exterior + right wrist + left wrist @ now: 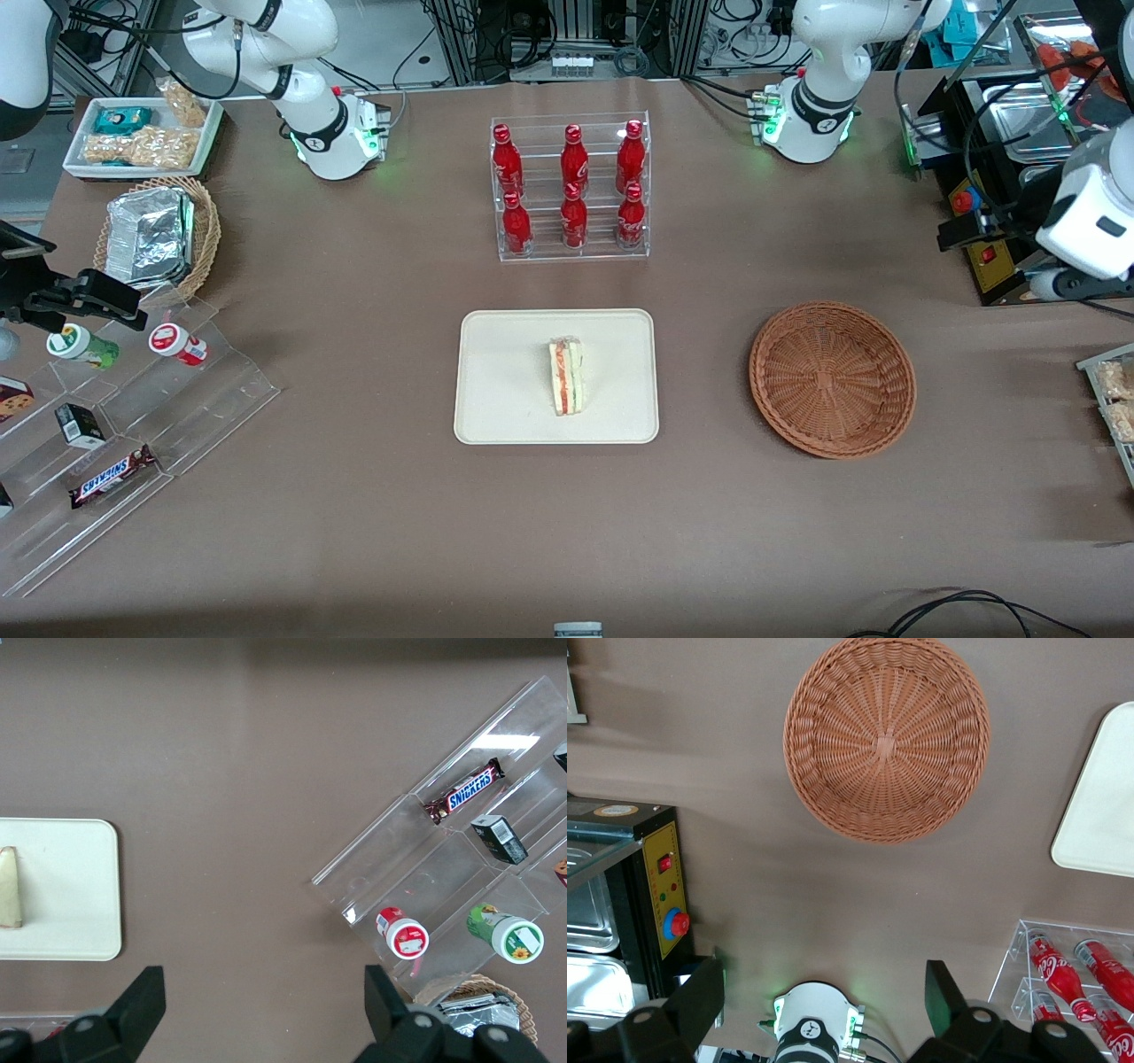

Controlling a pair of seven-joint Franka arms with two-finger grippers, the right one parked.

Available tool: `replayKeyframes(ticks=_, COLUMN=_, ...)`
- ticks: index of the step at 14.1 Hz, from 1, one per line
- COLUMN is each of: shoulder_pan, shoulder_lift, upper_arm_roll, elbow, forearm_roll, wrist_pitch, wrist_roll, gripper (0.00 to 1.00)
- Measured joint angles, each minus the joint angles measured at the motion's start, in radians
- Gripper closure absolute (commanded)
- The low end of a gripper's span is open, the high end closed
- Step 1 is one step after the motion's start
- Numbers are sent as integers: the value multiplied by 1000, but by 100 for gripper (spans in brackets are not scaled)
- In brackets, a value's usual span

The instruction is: Place sandwich from basket to tray

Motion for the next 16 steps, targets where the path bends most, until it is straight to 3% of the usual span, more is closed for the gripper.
replayKeyframes(ticks=5, shoulder_pan=43, shoulder_lift=-65, upper_arm_roll=-53, elbow=-56, forearm_roll=7, wrist_pitch=2, wrist_roll=22, gripper=0)
replayKeyframes(ticks=16, shoulder_pan=60, shoulder_lift=-139, upper_arm_roll=-25, elbow=-47, forearm_roll=30, wrist_pitch=-73, wrist_roll=130, gripper=0)
